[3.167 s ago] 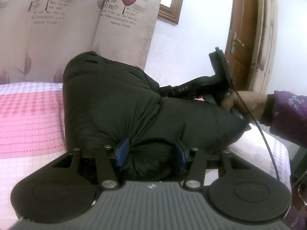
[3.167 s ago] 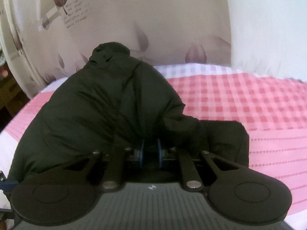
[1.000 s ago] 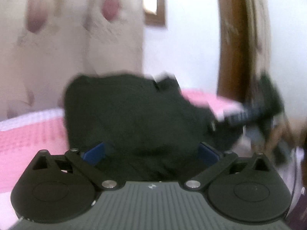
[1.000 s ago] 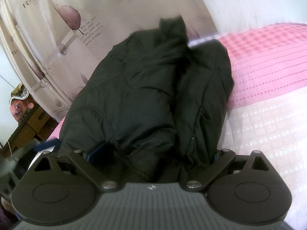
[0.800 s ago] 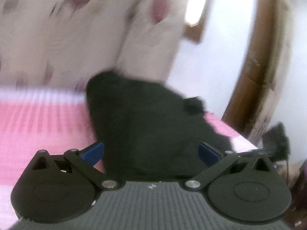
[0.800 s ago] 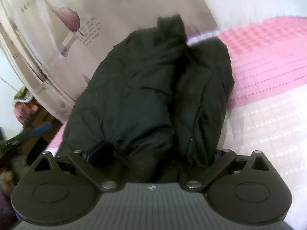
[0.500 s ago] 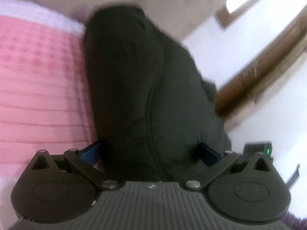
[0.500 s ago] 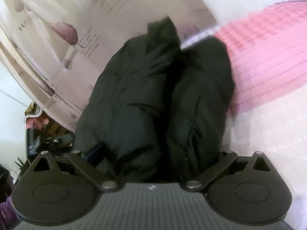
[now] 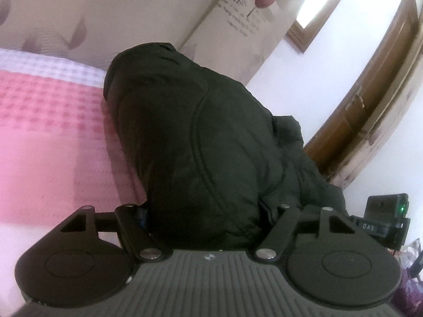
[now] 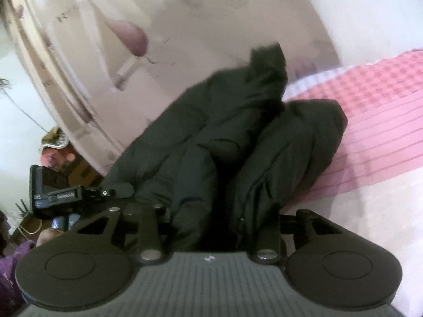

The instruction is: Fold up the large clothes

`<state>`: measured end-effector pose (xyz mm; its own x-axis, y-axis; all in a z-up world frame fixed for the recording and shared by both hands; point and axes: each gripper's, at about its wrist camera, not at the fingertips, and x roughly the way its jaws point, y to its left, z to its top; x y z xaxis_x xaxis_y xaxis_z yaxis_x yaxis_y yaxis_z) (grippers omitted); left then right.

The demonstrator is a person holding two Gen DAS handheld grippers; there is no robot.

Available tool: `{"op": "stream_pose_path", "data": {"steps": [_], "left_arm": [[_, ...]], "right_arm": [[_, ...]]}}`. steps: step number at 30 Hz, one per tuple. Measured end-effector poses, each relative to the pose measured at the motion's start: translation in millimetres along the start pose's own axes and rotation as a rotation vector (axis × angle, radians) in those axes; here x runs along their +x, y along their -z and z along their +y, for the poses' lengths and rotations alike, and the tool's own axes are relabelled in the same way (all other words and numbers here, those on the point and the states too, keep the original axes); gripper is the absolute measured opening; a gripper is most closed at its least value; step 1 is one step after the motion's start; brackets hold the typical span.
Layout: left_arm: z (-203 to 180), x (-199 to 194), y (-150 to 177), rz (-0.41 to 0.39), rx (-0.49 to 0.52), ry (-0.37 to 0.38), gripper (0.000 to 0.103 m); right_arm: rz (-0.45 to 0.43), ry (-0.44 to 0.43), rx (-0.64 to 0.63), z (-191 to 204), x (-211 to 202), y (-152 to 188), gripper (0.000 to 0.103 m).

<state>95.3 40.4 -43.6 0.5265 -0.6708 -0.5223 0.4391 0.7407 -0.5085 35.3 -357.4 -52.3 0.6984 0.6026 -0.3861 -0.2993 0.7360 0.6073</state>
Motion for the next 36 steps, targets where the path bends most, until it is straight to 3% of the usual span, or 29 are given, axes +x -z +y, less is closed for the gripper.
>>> {"op": "stream_pose_path", "data": {"steps": [12, 14, 16, 17, 19, 24, 27, 28, 31, 34, 36], "left_arm": [[-1.0, -92.2, 70.2, -0.028, -0.039, -0.06, 0.073], [-0.9, -95.1, 85.7, -0.045, -0.014, -0.096, 0.082], [-1.5, -95.5, 96.4, -0.078, -0.013, -0.139, 0.095], [-3.6, -96.5, 100.2, -0.104, -0.013, -0.169, 0.103], [-17.0, -100.2, 104.5, -0.176, 0.043, -0.252, 0.103], [-61.2, -120.6, 108.8, -0.305, 0.216, -0.473, 0.103], [-91.6, -131.6, 108.0, -0.372, 0.316, -0.563, 0.103], [-102.8, -133.8, 107.9, -0.391, 0.341, -0.582, 0.103], [-136.8, -139.5, 106.5, -0.483, 0.367, -0.639, 0.103], [-159.5, -138.2, 95.7, -0.474, 0.331, -0.642, 0.103], [-168.0, -141.4, 90.9, -0.484, 0.328, -0.65, 0.103]], "right_arm": [[0.049, -0.075, 0.047, 63.7, -31.5, 78.7, 0.04], [0.047, -0.064, 0.041, 66.2, -30.7, 90.3, 0.043], [0.037, -0.042, 0.056, 62.0, -28.7, 97.8, 0.058], [0.03, -0.026, 0.044, 61.8, -26.7, 100.6, 0.062], [0.003, 0.019, -0.007, 67.3, -28.1, 103.6, 0.07], [-0.059, 0.194, -0.162, 112.4, -54.0, 104.4, 0.073], [-0.165, 0.317, -0.297, 151.8, -80.1, 112.9, 0.098], [-0.217, 0.35, -0.348, 165.8, -88.6, 117.8, 0.103], [-0.371, 0.414, -0.525, 203.6, -105.7, 133.6, 0.103], [-0.369, 0.495, -0.653, 229.5, -100.2, 141.7, 0.103], [-0.357, 0.506, -0.664, 235.0, -97.2, 147.2, 0.103]]}}
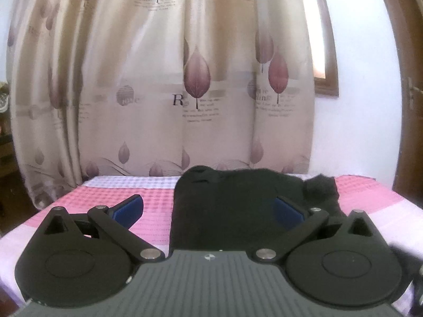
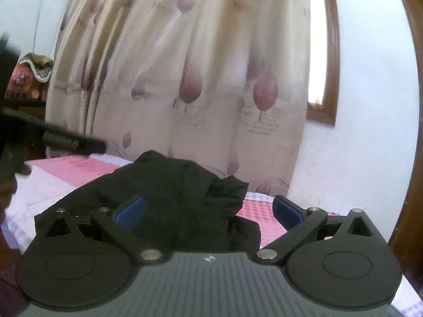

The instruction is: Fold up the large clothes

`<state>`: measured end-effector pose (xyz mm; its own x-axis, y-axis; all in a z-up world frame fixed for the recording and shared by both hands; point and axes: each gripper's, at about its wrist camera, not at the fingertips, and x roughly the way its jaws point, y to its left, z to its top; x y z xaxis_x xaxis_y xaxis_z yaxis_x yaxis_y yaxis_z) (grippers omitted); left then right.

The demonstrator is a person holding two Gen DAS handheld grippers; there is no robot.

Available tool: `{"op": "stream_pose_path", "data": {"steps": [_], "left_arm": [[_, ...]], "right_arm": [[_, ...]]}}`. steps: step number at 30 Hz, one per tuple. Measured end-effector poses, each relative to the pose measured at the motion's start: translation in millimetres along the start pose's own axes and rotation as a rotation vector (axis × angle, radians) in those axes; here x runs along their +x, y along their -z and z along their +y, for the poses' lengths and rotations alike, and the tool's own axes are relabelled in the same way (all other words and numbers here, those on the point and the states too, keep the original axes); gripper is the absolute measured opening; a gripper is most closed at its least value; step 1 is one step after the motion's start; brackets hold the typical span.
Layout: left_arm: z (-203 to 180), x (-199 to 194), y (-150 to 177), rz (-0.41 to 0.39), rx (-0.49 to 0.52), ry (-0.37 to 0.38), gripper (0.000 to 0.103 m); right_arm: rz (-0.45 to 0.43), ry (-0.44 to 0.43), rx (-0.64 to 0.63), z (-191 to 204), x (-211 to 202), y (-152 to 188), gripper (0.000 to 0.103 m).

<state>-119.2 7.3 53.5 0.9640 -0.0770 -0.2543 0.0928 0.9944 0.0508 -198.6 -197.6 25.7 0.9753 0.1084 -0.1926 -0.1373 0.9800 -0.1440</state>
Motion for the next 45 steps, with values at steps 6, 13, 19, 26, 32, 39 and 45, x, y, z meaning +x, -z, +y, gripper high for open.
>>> {"op": "stream_pose_path", "data": {"steps": [6, 13, 19, 26, 32, 39, 45], "left_arm": [[3.7, -18.6, -12.2, -0.085, -0.048, -0.033, 0.103], [-3.0, -19.2, -14.4, -0.048, 0.021, -0.073, 0.103], [5.2, -14.5, -6.9, 0.016, -0.021, -0.028, 0.103], [9.5, -13.1, 1.9, 0.046, -0.039, -0.013, 0.103], [6.5, -6.7, 11.3, 0.088, -0.033, 0.003, 0.103], [3.4, 1.3, 22.1, 0.113, -0.031, 0.0, 0.103], [3.1, 3.3, 28.5, 0.101, -0.018, -0.01, 0.103]], "right_arm": [[0.022, -0.049, 0.183, -7.4, 0.4, -2.1, 0.103], [0.061, -0.12, 0.265, -7.1, -3.6, -1.6, 0.103], [0.066, -0.127, 0.22, 3.6, -6.8, -3.4, 0.103], [0.074, -0.139, 0.206, 8.1, -7.8, -3.2, 0.103], [0.084, -0.146, 0.208, 9.3, -8.1, -1.2, 0.103], [0.107, -0.135, 0.225, 6.5, -5.5, 2.9, 0.103], [0.12, -0.106, 0.227, 6.0, -3.3, 5.4, 0.103]]}}
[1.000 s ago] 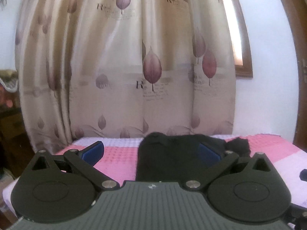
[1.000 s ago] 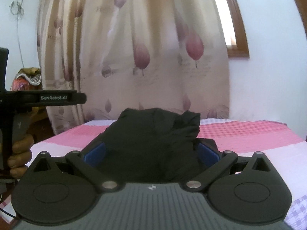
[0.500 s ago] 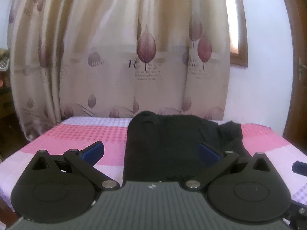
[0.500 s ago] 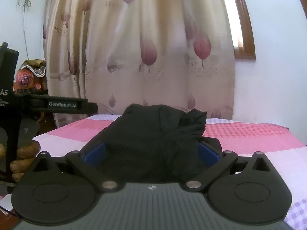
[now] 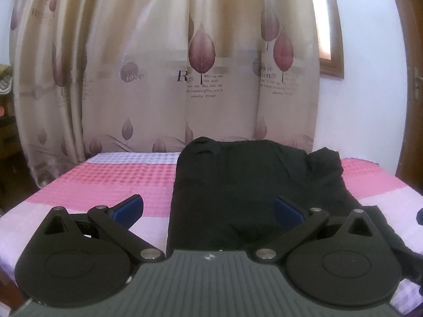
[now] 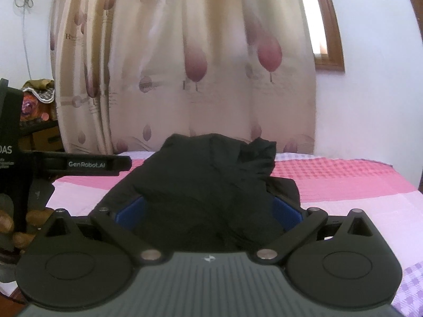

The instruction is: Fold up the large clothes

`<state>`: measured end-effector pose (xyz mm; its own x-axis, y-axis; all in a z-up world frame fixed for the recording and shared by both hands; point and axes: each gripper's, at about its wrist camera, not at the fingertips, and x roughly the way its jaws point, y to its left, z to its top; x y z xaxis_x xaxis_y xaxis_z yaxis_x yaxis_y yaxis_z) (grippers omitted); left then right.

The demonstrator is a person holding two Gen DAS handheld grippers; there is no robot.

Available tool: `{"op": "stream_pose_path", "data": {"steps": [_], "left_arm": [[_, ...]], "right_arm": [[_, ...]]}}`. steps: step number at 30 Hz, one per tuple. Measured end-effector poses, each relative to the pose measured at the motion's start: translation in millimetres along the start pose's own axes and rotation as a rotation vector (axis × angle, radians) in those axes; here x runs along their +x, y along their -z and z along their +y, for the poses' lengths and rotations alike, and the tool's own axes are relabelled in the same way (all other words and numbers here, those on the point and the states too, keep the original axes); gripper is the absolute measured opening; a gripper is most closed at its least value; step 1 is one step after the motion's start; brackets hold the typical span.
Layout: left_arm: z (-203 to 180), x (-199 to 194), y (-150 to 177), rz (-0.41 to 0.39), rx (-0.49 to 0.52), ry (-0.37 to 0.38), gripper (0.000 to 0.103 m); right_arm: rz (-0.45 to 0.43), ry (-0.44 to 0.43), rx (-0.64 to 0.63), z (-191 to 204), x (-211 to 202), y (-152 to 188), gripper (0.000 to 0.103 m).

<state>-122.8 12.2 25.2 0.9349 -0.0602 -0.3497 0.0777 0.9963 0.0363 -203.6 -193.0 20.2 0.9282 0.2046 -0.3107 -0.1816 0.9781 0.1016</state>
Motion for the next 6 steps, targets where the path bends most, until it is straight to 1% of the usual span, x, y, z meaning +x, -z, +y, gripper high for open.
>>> {"op": "stream_pose_path", "data": {"steps": [6], "left_arm": [[-3.4, 1.2, 2.3, 0.007, 0.009, 0.008, 0.103]], "right_arm": [[-0.006, 0.03, -0.001, -2.4, 1.0, -0.2, 0.103]]}}
